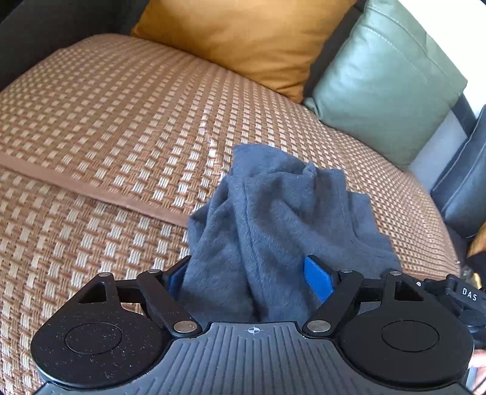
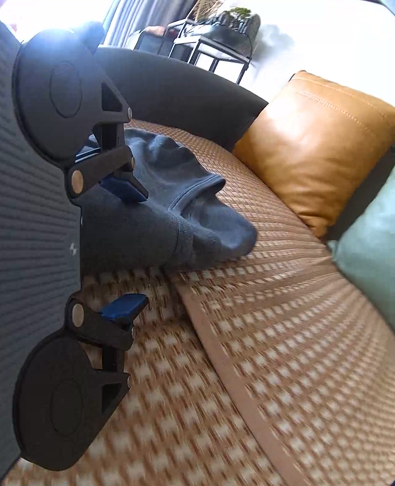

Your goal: Fold clothes

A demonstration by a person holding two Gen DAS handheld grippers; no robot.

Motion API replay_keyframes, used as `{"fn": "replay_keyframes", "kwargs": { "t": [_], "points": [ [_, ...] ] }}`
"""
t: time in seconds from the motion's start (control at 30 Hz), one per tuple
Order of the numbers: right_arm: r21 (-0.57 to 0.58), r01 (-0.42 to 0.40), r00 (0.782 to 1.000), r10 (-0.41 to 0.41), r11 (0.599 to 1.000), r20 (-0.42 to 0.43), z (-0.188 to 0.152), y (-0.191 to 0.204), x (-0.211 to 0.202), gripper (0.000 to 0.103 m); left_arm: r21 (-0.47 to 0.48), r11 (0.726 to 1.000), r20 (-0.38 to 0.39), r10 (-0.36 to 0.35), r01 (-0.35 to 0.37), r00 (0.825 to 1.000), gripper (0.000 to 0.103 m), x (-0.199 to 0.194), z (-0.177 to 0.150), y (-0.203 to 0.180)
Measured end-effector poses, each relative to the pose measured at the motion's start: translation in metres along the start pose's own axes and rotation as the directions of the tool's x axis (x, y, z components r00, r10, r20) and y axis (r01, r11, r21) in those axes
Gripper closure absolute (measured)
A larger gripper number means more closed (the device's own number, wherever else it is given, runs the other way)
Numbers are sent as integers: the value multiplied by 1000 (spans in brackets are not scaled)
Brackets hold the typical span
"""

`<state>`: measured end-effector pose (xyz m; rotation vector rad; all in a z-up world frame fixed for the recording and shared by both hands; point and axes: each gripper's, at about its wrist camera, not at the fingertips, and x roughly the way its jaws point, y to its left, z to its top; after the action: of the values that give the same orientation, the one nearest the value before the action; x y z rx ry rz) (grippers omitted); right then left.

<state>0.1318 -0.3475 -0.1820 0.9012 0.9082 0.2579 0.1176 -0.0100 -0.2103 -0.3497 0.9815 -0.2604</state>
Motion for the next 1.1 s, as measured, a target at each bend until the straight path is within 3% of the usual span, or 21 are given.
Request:
{"fn": "replay_keyframes", "kwargs": {
  "t": [0.03,0.1,0.17,0.37,0.5,0.57,0.77,0.8,0.83,0.87,0.9,0.93,1.1],
  "points": [
    [-15,-10,1000,10,1000,-7,0,2,1,58,14,1000,3,4,-4,1000,47,2,0,-4],
    [-52,-24,999,23,998,-22,0,8,1,73,27,1000,12,10,-10,1000,69,-4,1,-14],
    [-86,-31,999,30,996,-15,8,11,-6,78,47,999,29,-4,3,1000,73,-13,4,-25],
    [-179,-13,995,30,984,96,66,16,-57,78,136,988,102,-83,69,991,73,-16,30,-93],
    [-239,5,985,36,971,169,105,19,-91,79,168,978,132,-147,124,980,73,12,59,-151],
    [-268,16,978,41,963,204,125,21,-108,78,184,977,123,-132,108,984,73,40,66,-167],
    [-308,150,951,-52,940,304,216,-26,-102,77,235,970,98,-84,58,992,69,123,84,-215],
    [-311,203,941,-97,928,326,226,-39,-96,70,243,969,94,-75,50,993,60,137,87,-223],
    [-313,260,927,-145,913,347,234,-52,-90,55,252,967,90,-67,42,994,59,151,90,-231],
    [-309,336,911,-224,890,348,240,-63,-80,50,260,965,86,-59,34,995,54,165,93,-239],
    [-315,420,885,-308,851,348,243,-71,-74,52,269,963,83,-50,27,995,49,179,96,-247],
    [-358,461,867,-327,812,375,242,-75,-75,56,277,961,79,-43,19,996,49,192,99,-254],
    [-528,438,872,-202,728,445,230,-61,-101,57,327,945,85,-24,-5,996,52,214,108,-272]
  ]
}}
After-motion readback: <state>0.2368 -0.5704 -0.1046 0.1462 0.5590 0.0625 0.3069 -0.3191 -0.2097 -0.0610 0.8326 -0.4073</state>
